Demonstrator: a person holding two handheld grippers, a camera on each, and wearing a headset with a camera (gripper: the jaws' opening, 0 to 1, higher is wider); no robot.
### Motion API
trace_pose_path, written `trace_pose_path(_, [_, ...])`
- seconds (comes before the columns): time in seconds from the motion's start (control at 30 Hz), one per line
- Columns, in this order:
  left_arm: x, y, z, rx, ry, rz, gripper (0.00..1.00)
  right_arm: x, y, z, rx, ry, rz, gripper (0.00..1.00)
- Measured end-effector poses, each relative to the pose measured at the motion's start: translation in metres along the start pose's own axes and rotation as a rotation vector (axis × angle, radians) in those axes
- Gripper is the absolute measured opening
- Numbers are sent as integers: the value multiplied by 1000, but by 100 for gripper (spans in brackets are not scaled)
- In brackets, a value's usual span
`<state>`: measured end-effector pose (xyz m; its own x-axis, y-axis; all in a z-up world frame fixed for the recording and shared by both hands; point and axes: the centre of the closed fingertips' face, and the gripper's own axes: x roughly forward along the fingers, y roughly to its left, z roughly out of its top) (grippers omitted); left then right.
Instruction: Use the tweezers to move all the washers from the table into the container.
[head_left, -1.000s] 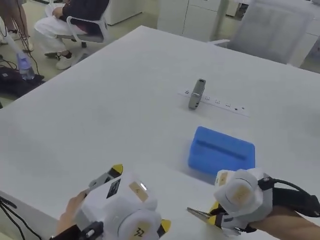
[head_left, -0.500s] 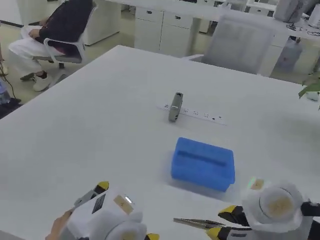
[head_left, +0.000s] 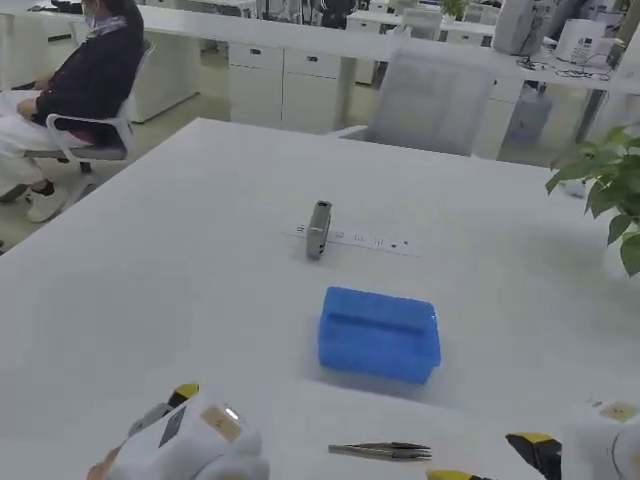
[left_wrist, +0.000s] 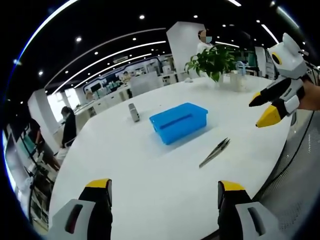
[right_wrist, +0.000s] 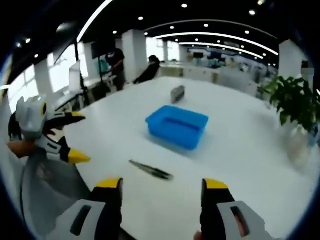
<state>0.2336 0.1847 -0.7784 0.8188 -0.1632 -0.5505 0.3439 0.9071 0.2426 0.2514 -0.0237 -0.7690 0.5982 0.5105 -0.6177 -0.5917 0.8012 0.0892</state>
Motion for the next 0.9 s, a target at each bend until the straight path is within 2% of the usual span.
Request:
trace_pose_path(0.1, [0,0,1,1,-4,1,89,-2,-3,-5,47,-13,3,65])
trace_pose_path(0.27, [0,2,0,-4,-5,9,89,0,-10,-20,99,-15,-38,72])
trace_pose_path(0.3, [0,2,0,-8,-3,11,89,0,-10,-20,101,-3,-37,73])
trace_pose_path(0.37, [0,3,-1,-10,0,12,89,1,-13,-17,95,-23,-41,72])
trace_pose_path(0.5, [1,2,-2,-7,3,11,89,4,-15,-22,94,-3,-47,72])
trace_pose_path(0.63, [1,3,-2,0,6,16,89,7,-12,-28,86,29,-44,73])
trace_pose_path(0.9, [2,4,-5,2,17,26,89,10,-9,-33,108,52,-25,75])
